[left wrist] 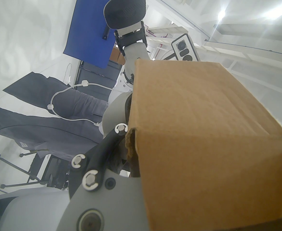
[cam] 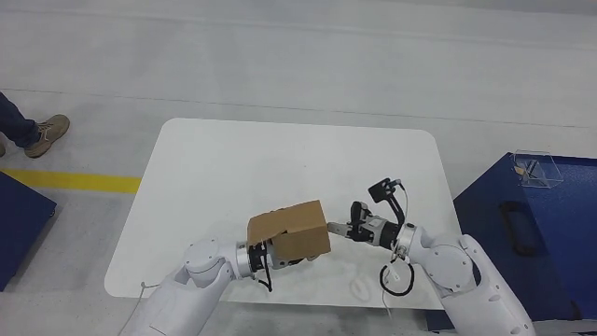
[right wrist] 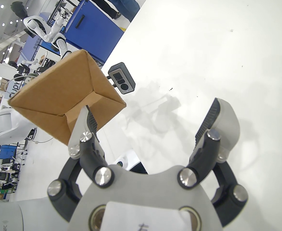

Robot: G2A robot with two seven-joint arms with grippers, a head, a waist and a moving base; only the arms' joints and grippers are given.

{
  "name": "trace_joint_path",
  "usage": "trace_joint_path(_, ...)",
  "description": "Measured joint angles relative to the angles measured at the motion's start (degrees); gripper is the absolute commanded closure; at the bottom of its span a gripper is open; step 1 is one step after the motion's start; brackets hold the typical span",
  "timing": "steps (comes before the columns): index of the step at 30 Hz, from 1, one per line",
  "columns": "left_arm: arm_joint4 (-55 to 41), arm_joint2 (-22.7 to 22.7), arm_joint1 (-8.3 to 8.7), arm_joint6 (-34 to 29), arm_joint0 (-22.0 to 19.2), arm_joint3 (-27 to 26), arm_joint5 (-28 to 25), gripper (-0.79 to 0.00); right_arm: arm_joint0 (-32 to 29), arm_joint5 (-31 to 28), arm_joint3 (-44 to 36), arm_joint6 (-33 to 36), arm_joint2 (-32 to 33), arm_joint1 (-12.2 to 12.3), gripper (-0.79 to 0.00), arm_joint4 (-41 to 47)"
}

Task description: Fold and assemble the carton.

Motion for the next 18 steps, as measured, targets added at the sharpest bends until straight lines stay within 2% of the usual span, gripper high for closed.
trace_joint_path(8, 0.1, -0.1, 0.07, 0.1, 0.6, -0.3, -0.2, 0.0, 0.4, 0.1, 0.3, -1.0, -0.9, -0.1, -0.785, -0.2)
trace_joint_path(18, 0.7, -0.3, 0.26, 0.6, 1.3, -1.1, -0.2, 0.0, -0.4, 0.2, 1.0, -0.7, 1.4, 0.2, -0.785, 3.0)
